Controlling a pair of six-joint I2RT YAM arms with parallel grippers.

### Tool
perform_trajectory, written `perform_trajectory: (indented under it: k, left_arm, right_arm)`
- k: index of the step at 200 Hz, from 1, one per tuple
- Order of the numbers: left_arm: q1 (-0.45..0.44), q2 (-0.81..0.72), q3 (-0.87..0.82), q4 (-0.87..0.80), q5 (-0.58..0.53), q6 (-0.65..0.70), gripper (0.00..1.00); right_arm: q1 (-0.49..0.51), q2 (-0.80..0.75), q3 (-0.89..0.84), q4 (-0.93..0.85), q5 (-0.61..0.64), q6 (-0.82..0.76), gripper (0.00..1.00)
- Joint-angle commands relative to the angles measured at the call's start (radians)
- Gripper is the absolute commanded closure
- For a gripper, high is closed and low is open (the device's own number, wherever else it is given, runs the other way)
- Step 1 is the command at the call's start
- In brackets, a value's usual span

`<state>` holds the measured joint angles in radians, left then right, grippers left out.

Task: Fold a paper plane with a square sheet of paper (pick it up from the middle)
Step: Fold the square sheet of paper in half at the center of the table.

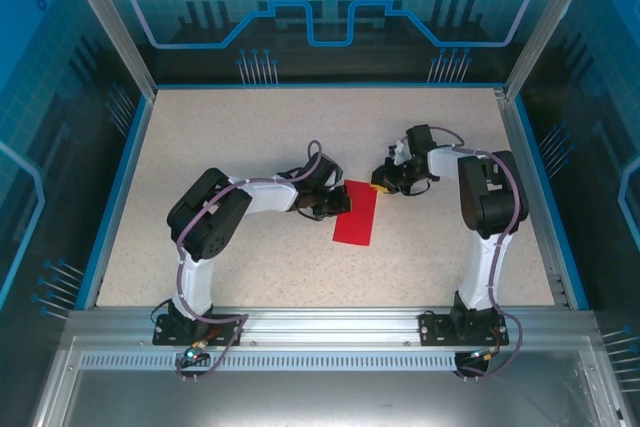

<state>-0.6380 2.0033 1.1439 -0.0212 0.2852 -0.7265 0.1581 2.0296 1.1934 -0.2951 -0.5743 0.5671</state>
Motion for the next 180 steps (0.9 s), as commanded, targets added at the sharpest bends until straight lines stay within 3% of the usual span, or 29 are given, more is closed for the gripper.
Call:
perform_trajectory:
  k: [1, 13, 47, 95, 124, 180]
  left_arm:
    - [-0.012, 0.016, -0.017, -0.176, -0.001, 0.017, 1.00]
    - [-0.012, -0.009, -0.011, -0.156, 0.024, 0.003, 1.00]
    - [-0.007, -0.106, 0.014, -0.138, 0.040, -0.014, 0.70]
    - [0.084, -0.217, -0.078, -0.086, 0.107, -0.038, 0.48]
    - [0.125, -0.200, -0.095, -0.058, 0.174, -0.040, 0.45]
    - [0.126, -0.144, -0.082, -0.021, 0.218, -0.060, 0.41]
  right_arm:
    - [-0.001, 0.013, 0.017, -0.049, 0.003, -0.034, 0.85]
    - [0.003, -0.025, 0.018, -0.069, 0.001, -0.049, 0.83]
    - [0.016, -0.152, -0.014, -0.122, 0.020, -0.071, 0.78]
    - [0.063, -0.303, -0.191, -0.083, 0.057, -0.025, 0.67]
    - [0.136, -0.327, -0.244, -0.062, 0.083, 0.004, 0.65]
    - [0.173, -0.306, -0.285, -0.025, 0.099, 0.045, 0.65]
